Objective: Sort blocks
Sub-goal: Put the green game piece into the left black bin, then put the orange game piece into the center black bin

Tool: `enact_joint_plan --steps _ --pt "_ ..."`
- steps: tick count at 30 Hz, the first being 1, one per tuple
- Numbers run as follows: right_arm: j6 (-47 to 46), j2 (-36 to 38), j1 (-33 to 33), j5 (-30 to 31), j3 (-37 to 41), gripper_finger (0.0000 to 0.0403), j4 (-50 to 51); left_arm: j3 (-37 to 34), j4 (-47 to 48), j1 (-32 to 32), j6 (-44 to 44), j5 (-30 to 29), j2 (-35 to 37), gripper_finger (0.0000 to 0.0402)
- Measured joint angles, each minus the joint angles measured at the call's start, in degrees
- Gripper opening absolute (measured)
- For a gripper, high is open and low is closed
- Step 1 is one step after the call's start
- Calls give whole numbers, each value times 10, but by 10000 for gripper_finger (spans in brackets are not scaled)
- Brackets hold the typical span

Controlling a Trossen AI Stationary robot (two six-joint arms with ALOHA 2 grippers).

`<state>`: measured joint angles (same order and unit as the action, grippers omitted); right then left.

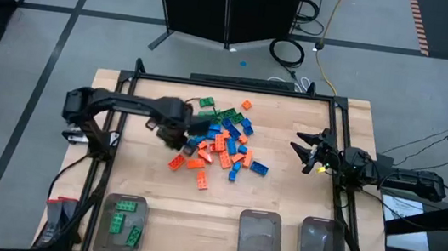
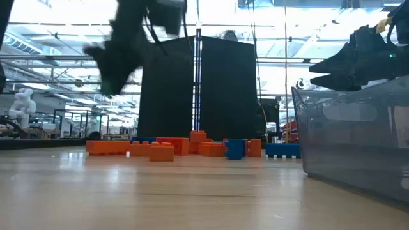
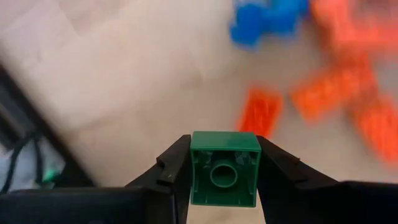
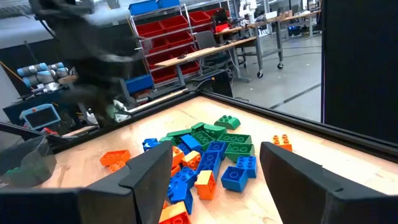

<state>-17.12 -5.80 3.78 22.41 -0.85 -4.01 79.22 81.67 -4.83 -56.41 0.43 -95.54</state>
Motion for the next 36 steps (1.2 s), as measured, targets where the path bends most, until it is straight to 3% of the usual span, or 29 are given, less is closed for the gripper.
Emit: enact_joint_plan --steps 4,10,13,17,24,31,36 --pt "-1 0 0 0 0 238 0 5 43 103 -94 17 62 128" --pt "0 -4 0 1 0 238 0 3 24 310 -370 26 148 128" --pt "0 -8 0 1 0 238 0 3 -8 413 -485 21 155 128" --pt "0 -14 0 1 0 238 0 1 -57 505 -541 9 127 128" --pt "0 -26 0 1 0 238 0 1 -88 554 -508 -11 57 129" --pt "-3 -26 0 1 0 238 0 0 -88 556 -498 25 41 196" --pt "-3 -26 0 1 0 238 0 0 -85 556 -498 26 41 217"
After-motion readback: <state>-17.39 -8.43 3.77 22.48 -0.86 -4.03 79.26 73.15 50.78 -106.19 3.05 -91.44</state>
